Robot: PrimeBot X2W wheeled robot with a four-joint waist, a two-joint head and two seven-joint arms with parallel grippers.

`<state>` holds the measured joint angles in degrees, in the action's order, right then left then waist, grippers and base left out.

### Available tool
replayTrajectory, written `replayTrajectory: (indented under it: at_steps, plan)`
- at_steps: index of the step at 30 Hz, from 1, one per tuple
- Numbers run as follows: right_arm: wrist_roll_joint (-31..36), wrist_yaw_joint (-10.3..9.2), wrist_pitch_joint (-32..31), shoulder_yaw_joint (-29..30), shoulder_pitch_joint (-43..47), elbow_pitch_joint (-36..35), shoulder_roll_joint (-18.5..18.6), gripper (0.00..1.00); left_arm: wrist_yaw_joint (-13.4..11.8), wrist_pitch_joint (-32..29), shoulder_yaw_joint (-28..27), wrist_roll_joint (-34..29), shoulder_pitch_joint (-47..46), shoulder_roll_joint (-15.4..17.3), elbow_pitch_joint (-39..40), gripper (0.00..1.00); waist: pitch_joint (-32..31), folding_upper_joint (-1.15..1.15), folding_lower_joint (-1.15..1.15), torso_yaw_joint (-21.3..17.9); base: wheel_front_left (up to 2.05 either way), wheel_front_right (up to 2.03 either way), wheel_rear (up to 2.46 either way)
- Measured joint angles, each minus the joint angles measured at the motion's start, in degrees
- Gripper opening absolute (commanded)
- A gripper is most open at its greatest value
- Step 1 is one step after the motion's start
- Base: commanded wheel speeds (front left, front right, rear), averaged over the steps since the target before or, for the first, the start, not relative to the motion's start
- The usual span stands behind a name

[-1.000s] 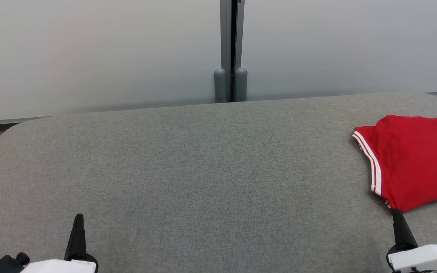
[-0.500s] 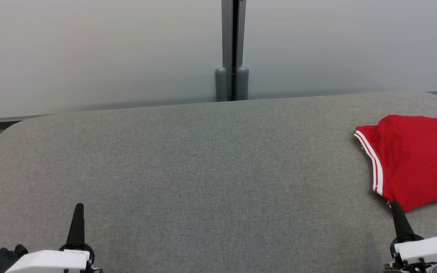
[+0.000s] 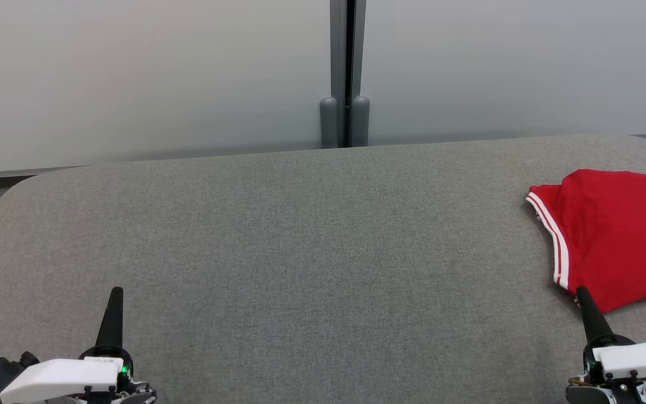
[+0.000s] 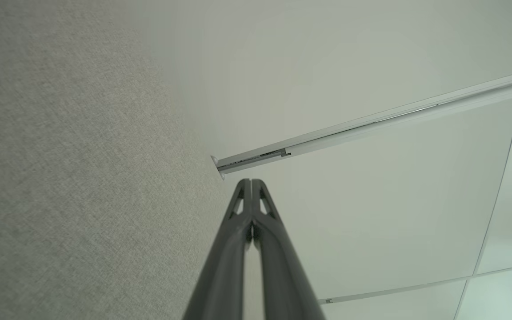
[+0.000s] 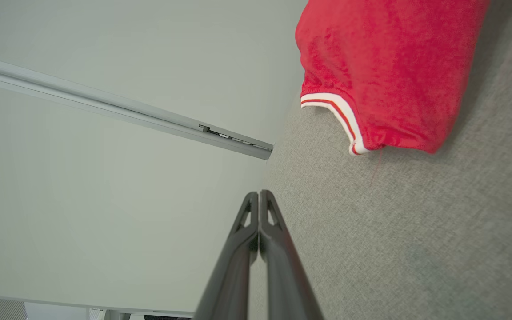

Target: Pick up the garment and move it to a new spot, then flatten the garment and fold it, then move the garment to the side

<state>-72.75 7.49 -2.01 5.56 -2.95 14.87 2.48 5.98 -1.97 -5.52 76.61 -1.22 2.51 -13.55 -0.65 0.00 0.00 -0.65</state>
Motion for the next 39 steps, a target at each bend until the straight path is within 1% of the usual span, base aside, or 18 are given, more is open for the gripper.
replayTrajectory:
  at_steps: [39]
  plan:
    - [-18.0, 0.00, -4.1, 0.9, -2.8, -0.7, 0.1, 0.00, 1.1, -4.3, -0.8, 14.5, -4.2, 0.2, -0.5, 0.00, 0.8, 0.00, 0.00, 0.6, 0.00, 0.00, 0.00]
